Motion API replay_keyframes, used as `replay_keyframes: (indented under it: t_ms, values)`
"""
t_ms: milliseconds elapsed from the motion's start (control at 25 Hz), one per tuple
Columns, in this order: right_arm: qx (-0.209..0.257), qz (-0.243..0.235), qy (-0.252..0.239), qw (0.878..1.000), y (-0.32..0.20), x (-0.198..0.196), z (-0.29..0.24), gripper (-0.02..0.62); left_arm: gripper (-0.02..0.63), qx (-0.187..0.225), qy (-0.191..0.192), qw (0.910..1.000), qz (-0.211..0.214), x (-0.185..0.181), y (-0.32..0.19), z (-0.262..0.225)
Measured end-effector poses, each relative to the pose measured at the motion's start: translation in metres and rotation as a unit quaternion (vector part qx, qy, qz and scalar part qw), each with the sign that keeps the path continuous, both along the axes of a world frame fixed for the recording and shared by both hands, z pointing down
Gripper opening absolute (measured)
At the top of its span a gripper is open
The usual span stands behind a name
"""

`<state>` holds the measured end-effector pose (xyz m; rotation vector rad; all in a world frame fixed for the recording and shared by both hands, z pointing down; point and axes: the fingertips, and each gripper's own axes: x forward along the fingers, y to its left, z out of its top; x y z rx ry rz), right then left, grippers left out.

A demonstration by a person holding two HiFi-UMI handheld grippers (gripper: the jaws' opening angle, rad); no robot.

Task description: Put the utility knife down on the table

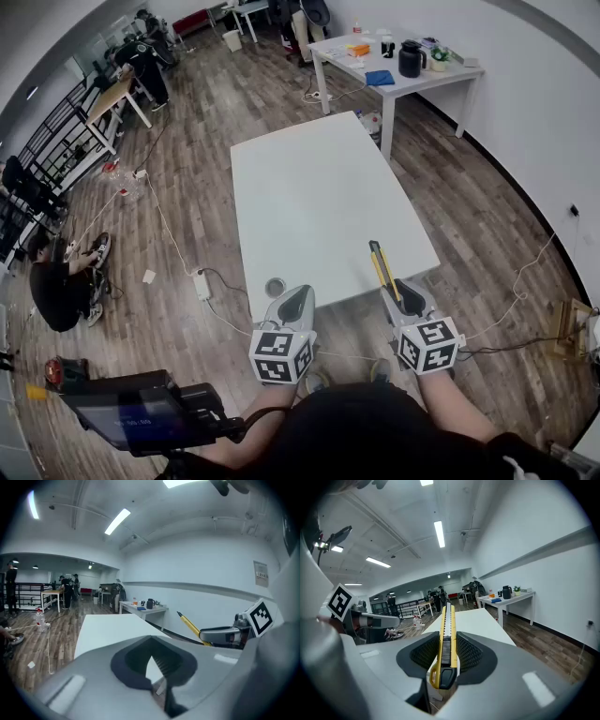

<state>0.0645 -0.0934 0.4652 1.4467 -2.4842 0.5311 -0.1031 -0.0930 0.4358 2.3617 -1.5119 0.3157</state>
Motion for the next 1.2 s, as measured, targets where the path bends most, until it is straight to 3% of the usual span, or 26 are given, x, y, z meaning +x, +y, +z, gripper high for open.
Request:
replay_keyframes:
  t_ms: [360,640,960,1200]
  values:
    - [-0.001,-0.026,0.014,1.000,0.007,-0.031,0.001,0.135,0.000,-0.005,-0.012,0.9999,0.007,0.005,0.001,0.004]
    - [-0.030,-0.016,0.021,0.999,-0.007,-0.020,0.030,0.137,0.000,-0.027,-0.004,0.9995,0.013,0.007,0.003,0.022]
    - [-0.056,-0.025,0.055,0.997,-0.069,-0.031,0.077,0.138,0.000,-0.047,-0.002,0.9989,0.004,0.009,-0.015,0.036]
    - [-0.110,-0.025,0.090,0.990,-0.124,-0.037,0.137,0.138,0.000,-0.065,-0.004,0.9977,-0.014,-0.001,-0.020,0.051]
